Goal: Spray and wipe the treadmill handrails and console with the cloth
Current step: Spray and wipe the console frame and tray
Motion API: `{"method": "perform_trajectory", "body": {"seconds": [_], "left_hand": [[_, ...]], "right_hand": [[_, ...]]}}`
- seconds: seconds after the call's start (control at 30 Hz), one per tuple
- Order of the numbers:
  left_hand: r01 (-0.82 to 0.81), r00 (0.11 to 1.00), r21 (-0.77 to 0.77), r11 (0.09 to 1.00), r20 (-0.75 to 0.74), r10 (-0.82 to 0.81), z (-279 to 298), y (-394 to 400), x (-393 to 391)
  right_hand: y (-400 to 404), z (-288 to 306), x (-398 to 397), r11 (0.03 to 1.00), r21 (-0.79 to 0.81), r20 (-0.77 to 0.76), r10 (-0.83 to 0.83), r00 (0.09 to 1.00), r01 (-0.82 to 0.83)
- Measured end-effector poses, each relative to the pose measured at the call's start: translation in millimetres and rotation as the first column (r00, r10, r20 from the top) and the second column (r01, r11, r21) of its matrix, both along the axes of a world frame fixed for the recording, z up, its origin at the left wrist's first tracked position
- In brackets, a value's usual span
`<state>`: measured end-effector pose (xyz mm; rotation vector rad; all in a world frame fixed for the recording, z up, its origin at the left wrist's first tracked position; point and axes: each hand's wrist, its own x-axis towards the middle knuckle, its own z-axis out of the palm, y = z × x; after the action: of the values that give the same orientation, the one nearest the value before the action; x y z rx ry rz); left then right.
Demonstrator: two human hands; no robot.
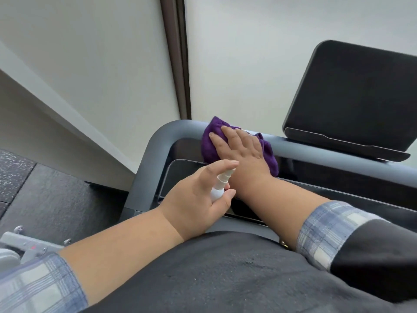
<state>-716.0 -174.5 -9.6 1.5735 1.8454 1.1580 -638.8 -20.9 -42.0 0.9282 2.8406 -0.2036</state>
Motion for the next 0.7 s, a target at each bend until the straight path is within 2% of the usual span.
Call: {"method": "perform_trajectory", "body": {"seconds": [0.13, 0.27, 0.37, 0.43, 0.53, 0.7], "left_hand": [[0.049, 0.998, 0.006, 0.999, 0.024, -0.050, -2.8, 8.7, 5.6], [0.039, 0.999, 0.022, 0.999, 0.035, -0.040, -4.8, 9.7, 0.8], [0.013, 1.000, 0.039, 0.999, 0.017, -0.014, -3.4, 7.2, -4.6], [-0.003, 1.000, 0.043, 0.999, -0.002, 0.003, -2.5, 4.8, -7.3], [0.000, 1.000, 0.030, 1.000, -0.018, 0.000, -1.0, 2.5, -8.3], [0.047, 0.999, 0.031, 0.998, -0.012, -0.047, -0.1, 16.6, 2.4]], "right_hand": [[18.7, 6.1, 45.0, 0.980, 0.101, -0.108, -0.160, 0.981, 0.171], [16.3, 5.3, 41.0, 0.972, 0.105, -0.097, -0.199, 0.975, 0.209], [10.8, 3.6, 12.1, 0.991, 0.071, -0.025, -0.109, 0.994, 0.111], [6.3, 2.7, -16.5, 0.999, 0.033, -0.023, -0.012, 1.000, 0.013], [1.3, 6.5, -45.8, 0.996, 0.058, -0.041, 0.070, 0.997, -0.067], [9.8, 13.7, -17.0, 0.985, 0.069, -0.027, 0.163, 0.986, -0.161]]}}
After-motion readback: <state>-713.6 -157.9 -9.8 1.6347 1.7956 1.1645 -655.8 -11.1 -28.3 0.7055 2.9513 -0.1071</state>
